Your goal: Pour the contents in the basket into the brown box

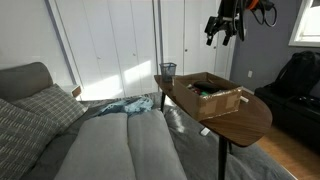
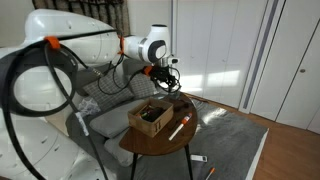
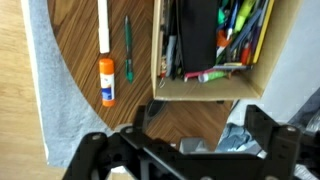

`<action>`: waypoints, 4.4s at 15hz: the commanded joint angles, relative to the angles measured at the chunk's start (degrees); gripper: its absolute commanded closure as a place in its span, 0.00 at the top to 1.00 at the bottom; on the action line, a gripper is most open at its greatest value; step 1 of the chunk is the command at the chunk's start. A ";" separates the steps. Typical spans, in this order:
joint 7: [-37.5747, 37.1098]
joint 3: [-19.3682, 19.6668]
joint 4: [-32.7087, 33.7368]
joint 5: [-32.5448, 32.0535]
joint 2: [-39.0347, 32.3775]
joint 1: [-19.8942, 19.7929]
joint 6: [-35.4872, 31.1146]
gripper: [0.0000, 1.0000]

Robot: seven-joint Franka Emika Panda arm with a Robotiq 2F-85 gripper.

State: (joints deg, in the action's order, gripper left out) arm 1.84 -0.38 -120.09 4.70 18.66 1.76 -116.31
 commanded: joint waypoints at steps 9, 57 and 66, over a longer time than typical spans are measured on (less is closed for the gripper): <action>0.40 3.76 28.52 4.61 -23.09 -3.33 4.35 1.00; 14.86 -6.16 67.29 8.68 -63.13 -5.73 0.82 1.00; 11.78 -6.38 78.48 6.92 -69.68 -3.80 9.91 0.48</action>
State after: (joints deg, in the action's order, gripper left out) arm 15.45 -6.92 -47.36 12.13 -48.39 -2.65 -111.23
